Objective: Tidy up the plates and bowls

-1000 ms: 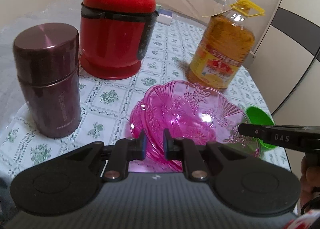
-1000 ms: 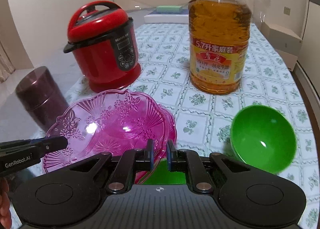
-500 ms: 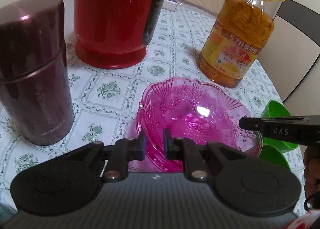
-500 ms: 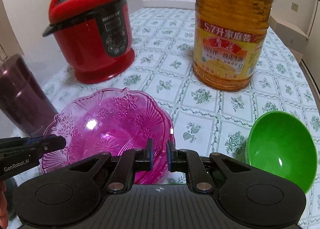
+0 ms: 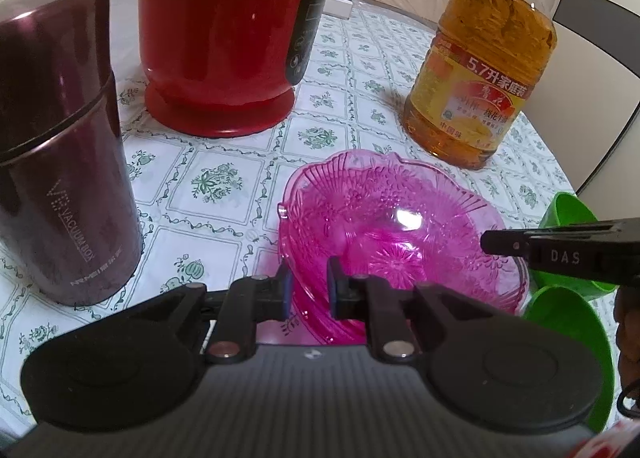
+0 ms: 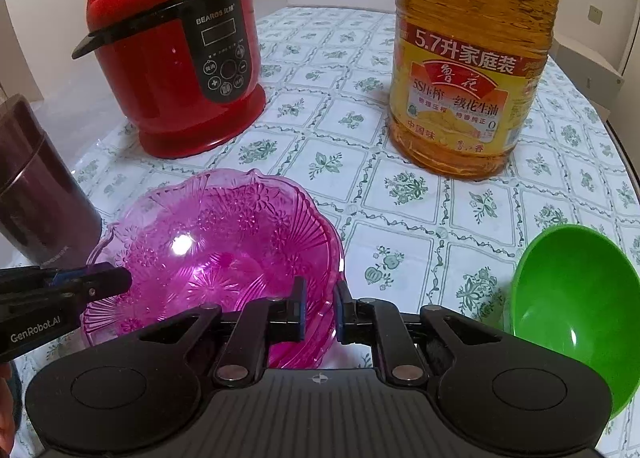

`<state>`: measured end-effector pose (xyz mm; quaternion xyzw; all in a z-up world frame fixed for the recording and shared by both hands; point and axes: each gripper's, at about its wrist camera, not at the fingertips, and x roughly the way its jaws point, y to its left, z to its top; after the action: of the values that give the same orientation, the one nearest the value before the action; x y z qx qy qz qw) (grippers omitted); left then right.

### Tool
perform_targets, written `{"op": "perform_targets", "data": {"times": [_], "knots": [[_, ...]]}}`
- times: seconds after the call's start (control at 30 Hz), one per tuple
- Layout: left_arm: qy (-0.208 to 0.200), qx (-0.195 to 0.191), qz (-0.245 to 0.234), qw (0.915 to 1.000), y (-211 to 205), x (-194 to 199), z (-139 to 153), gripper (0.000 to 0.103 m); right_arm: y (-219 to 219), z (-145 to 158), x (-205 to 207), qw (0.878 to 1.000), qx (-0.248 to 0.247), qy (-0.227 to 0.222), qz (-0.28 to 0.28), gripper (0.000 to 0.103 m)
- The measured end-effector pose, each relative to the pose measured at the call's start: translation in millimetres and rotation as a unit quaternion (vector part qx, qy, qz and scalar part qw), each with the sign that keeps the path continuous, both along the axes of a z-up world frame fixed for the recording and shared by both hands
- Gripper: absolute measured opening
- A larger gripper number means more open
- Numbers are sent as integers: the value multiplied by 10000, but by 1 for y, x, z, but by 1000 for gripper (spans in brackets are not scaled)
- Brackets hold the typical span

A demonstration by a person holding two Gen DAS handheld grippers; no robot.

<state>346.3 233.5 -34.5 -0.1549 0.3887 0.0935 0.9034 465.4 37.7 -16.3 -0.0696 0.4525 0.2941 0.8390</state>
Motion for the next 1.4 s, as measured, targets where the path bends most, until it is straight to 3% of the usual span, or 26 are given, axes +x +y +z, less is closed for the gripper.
{"op": "perform_targets", "data": {"times": [0.23,0.3,0.4,0.7,1.07,1.4], "knots": [[9,150,15,9999,-1,4,-5,21,3,-5,2,9999,-27,-134,63,15],[-52,156,22,9999,0,3,-5,28,0,-5,4,9999,65,-90,-18,22],[-84,101,24,9999,2,-1,-3,29,-7,-1,5,9996,201,-103,-144,32],[-261,-54,56,9996,-5,-35,23,29,-35,32,-19,9975,595,-88,-365,33],[-444,16,-124,9989,-44,-123,85,29,-94,95,-119,9918,1156,-104,-538,33],[-485,-40,-49,9988,-78,-222,105,34,-155,111,-220,9851,1443,82,-928,33]]}}
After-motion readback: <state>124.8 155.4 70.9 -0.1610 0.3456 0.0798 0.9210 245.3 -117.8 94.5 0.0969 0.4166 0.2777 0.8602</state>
